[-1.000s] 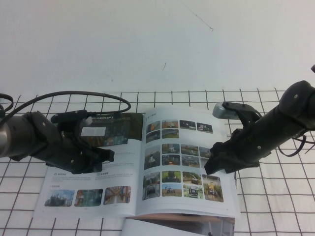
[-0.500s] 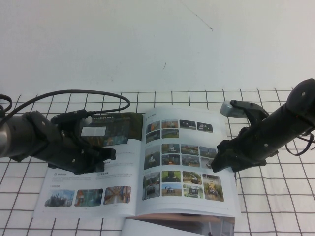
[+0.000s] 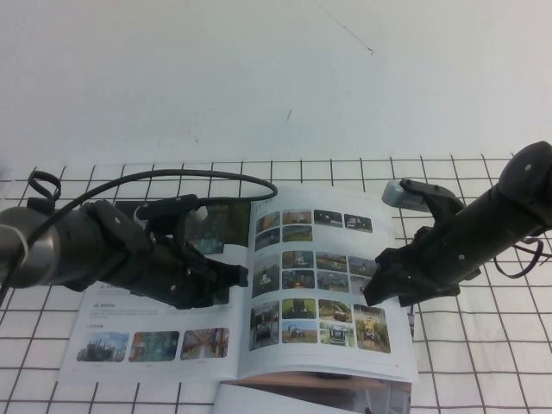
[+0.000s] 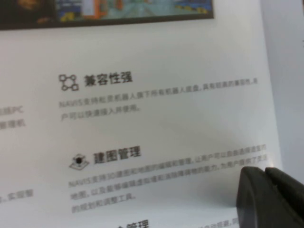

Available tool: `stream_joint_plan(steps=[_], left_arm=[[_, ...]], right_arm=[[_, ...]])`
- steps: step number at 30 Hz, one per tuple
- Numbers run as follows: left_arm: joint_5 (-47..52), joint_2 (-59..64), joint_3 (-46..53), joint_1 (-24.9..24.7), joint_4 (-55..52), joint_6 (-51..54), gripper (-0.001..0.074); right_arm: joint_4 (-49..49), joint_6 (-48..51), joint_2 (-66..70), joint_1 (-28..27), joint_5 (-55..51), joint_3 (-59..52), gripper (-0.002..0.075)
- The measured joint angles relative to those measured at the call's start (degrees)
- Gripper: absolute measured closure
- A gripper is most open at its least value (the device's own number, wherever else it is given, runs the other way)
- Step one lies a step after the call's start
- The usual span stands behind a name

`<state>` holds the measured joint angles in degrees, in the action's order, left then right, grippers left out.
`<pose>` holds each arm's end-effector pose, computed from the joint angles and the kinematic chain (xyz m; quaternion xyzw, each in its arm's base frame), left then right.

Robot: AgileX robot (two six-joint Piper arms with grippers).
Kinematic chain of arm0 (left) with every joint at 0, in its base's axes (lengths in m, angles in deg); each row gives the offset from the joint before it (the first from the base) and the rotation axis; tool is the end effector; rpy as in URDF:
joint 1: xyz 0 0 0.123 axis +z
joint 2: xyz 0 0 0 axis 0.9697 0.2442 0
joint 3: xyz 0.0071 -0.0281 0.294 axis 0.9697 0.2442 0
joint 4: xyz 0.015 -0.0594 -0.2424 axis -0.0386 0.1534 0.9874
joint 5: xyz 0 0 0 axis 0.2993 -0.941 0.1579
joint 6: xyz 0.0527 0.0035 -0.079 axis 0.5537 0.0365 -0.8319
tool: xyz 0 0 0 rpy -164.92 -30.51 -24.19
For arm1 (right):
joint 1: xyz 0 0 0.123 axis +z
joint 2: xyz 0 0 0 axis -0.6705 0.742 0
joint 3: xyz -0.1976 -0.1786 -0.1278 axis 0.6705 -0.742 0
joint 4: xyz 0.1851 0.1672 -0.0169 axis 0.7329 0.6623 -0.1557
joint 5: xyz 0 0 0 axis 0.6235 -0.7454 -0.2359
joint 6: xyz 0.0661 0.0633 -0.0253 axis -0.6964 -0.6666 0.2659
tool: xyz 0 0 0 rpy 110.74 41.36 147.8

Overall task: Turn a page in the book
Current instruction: Open the closed book

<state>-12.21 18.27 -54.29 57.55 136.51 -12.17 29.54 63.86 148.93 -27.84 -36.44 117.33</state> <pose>0.3328 -0.1376 0.1549 0.0245 0.9541 -0.2131 0.2089 0.3648 0.1386 0.1439 -0.1238 0.9543 0.2564 0.0904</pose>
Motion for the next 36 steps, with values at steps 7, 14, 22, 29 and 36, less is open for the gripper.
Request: stream_joint_plan(steps=[7,14,22,29,36], left_arm=[[-0.48,0.10,0.00,-0.19,0.79,0.57,0.0738],[-0.48,0.10,0.00,-0.19,0.89,0.63,0.0738],[-0.48,0.10,0.00,-0.19,0.89,0.71,0.0738],[-0.58,0.10,0.00,-0.19,0.89,0.71,0.0738],[-0.67,0.10,0.00,-0.19,0.89,0.71,0.0738]], right_arm=[[2.86,1.19,0.35,0.00,0.02,0.00,0.0241],[7.35,4.34,0.43,0.00,-2.07,0.00,0.0241],[10.46,7.05,-2.70,0.00,-3.69,0.00,0.0241],[10.68,7.45,-5.62,0.00,-4.52,0.00,0.0241],[10.68,7.67,-5.89,0.00,-7.51,0.00,0.0241]])
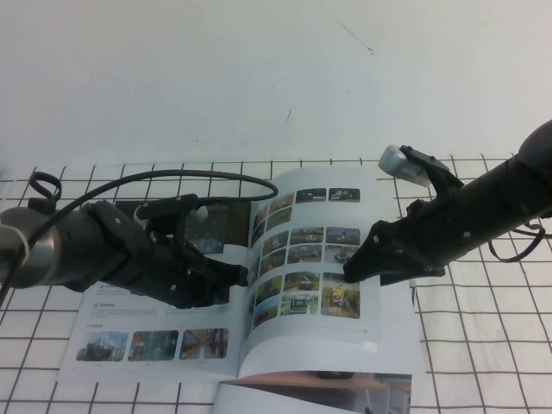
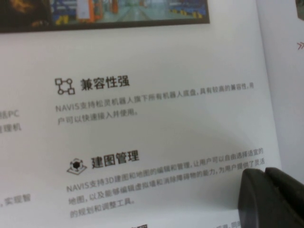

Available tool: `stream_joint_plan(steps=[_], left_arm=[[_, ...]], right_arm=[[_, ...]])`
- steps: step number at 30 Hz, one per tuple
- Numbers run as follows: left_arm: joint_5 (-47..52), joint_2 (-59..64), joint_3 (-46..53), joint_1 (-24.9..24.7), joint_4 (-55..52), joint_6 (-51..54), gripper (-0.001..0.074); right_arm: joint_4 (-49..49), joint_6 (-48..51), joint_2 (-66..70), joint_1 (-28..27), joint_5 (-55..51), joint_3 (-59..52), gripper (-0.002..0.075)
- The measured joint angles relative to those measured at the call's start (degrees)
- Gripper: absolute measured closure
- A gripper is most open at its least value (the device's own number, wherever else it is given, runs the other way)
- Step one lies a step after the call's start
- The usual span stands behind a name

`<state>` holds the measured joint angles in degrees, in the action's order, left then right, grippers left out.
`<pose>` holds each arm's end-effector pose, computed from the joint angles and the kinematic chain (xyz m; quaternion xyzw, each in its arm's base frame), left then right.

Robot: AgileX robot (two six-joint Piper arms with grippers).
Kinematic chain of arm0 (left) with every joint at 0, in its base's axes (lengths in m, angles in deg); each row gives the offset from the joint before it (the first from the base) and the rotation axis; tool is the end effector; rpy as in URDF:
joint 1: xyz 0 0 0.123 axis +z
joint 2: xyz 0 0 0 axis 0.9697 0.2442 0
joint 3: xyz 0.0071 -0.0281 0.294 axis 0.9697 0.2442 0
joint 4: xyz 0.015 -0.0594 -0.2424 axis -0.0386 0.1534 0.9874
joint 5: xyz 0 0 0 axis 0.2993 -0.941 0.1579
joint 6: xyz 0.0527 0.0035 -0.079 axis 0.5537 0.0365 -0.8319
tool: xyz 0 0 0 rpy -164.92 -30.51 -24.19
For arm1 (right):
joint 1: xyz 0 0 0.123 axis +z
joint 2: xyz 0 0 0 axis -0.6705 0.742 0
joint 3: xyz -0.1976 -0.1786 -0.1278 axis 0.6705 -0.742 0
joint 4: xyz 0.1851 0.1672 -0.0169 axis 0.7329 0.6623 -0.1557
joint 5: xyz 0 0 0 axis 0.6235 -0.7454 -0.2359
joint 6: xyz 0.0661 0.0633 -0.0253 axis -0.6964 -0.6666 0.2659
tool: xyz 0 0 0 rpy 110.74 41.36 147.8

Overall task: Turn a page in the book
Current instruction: Open the closed book

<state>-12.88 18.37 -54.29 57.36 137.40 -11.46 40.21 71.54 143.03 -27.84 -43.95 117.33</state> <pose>0.3335 -0.1386 0.1548 0.0235 0.9531 -0.2132 0.2137 0.3521 0.1507 0.1922 -0.1543 0.9183 0.3464 0.1135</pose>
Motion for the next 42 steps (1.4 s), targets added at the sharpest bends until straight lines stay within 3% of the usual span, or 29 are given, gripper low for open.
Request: stream_joint_plan(steps=[13,21,42], left_arm=[[-0.49,0.00,0.00,0.00,0.00,0.00,0.0738],[-0.58,0.00,0.00,0.00,0.00,0.43,0.0738],[-0.58,0.00,0.00,0.00,0.00,0.43,0.0738]], right_arm=[[1.05,1.24,-3.34,0.00,-1.57,1.44,0.0243],[10.03,5.90,-3.34,0.00,-3.46,3.92,0.0245],[19.39,11.17,-3.80,0.00,-7.46,4.40,0.0246]])
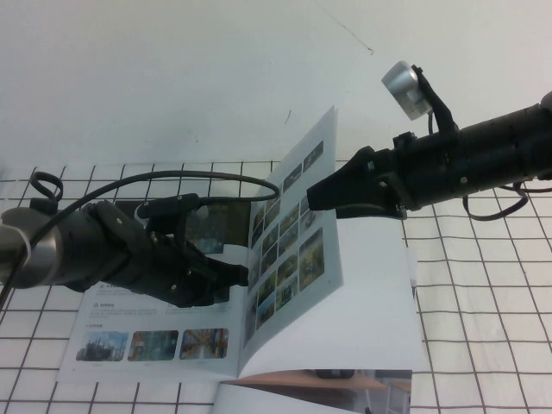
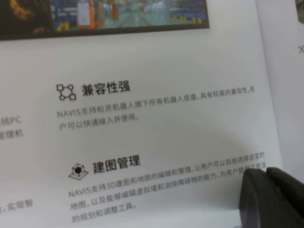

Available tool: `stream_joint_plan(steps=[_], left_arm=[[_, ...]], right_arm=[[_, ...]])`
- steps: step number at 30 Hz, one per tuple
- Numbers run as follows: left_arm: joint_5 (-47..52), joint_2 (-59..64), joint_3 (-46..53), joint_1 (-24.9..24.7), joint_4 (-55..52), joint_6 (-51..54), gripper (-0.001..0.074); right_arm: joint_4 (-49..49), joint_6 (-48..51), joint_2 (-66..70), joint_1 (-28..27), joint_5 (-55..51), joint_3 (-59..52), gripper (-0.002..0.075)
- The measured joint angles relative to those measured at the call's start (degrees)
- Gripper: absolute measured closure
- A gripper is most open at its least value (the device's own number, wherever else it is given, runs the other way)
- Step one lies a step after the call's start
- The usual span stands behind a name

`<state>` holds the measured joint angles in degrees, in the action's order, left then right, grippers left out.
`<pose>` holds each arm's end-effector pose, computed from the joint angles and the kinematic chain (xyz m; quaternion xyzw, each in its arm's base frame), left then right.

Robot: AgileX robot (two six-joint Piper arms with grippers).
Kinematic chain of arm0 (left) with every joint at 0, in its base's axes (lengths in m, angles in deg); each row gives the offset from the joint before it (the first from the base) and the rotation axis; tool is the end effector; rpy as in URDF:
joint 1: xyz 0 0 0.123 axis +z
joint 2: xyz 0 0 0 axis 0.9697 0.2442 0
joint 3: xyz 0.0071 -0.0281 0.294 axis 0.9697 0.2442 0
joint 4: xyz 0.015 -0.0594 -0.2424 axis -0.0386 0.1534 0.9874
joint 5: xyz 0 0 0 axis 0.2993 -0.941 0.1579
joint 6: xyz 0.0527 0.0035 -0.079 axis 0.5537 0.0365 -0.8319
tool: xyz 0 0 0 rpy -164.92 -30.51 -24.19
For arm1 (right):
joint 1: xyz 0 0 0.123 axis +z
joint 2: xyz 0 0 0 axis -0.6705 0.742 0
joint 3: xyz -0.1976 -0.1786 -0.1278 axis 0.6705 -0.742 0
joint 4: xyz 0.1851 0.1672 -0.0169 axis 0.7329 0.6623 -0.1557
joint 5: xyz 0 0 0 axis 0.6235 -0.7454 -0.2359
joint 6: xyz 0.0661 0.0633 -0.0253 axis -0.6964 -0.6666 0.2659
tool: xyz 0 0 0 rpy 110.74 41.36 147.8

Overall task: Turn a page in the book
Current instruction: Open the closed book

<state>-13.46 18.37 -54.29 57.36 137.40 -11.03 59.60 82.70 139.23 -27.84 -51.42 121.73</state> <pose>0.3344 -0.1381 0.1550 0.0256 0.9525 -0.2101 0.2187 0.3548 0.1698 0.2597 -0.1801 0.8329 0.4847 0.1970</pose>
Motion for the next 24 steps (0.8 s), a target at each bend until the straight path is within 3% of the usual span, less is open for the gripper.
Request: stream_joint_plan(steps=[17,24], left_arm=[[-0.30,0.00,0.00,0.00,0.35,0.00,0.0738],[-0.51,0.00,0.00,0.00,0.35,0.09,0.0738]], right_arm=[[4.43,2.94,-2.28,0.77,-2.74,0.13,0.0263],[-10.79,-1.88,-2.28,0.77,1.98,0.18,0.0264]])
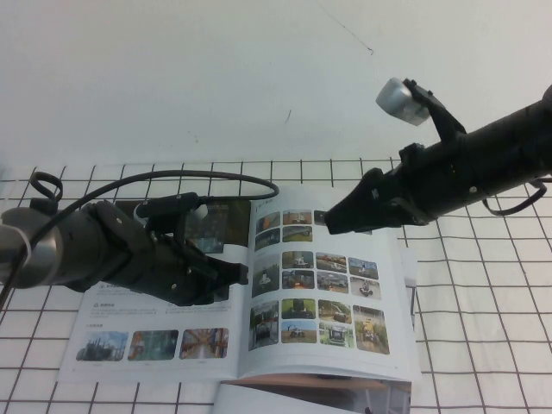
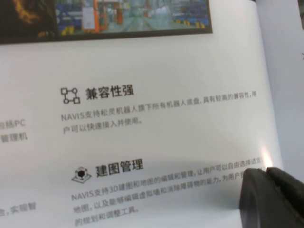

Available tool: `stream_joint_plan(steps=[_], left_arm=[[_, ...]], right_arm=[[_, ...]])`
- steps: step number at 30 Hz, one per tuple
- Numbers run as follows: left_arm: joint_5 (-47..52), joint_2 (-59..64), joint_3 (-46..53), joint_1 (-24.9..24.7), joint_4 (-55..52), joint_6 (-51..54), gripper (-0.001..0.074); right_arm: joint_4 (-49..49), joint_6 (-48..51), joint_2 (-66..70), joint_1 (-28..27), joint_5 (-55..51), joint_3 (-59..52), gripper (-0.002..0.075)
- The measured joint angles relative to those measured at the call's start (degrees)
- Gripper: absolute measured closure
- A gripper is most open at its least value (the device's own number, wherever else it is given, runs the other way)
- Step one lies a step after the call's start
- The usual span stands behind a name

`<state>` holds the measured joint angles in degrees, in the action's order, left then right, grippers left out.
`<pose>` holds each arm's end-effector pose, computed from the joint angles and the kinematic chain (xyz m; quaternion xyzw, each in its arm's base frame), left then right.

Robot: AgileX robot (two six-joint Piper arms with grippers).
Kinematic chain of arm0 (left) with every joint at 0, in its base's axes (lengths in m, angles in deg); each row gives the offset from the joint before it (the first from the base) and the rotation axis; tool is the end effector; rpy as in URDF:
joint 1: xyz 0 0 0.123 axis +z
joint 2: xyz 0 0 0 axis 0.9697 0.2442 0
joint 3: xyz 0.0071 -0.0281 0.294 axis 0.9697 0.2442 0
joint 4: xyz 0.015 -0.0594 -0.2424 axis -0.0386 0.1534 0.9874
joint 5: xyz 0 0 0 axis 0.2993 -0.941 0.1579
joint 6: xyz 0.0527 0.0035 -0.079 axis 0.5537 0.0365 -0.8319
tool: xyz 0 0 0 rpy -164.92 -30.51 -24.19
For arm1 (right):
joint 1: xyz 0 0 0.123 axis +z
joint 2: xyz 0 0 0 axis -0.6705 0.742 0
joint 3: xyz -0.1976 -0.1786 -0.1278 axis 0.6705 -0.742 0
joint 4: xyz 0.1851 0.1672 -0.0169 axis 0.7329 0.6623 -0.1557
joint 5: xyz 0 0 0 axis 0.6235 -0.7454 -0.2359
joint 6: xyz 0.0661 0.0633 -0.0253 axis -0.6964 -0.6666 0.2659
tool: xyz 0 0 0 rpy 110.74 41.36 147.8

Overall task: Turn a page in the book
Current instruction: Open the closed book

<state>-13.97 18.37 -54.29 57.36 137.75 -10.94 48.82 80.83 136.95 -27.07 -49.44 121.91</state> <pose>0.3351 -0.1379 0.1552 0.0224 0.9519 -0.2095 0.2225 0.3464 0.1655 0.2625 -0.2324 0.8565 0.4148 0.2007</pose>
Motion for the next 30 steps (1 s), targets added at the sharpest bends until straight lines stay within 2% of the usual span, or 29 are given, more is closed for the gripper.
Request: stream_joint_plan(steps=[3,5,17,30], left_arm=[[0.00,0.00,0.00,0.00,0.00,0.12,0.0738],[0.00,0.00,0.00,0.00,0.00,0.12,0.0738],[0.00,0.00,0.00,0.00,0.00,1.09,0.0738],[0.21,0.00,0.00,0.00,0.00,1.22,0.0738]], right_arm=[[-8.52,-5.57,0.12,0.00,5.03,0.00,0.0264],[-10.47,-7.10,1.11,0.00,6.99,0.00,0.0264],[-11.61,-9.16,14.09,0.00,6.45,0.00,0.0264],[-16.83,-15.05,14.59,-3.62,5.65,0.00,0.0264]])
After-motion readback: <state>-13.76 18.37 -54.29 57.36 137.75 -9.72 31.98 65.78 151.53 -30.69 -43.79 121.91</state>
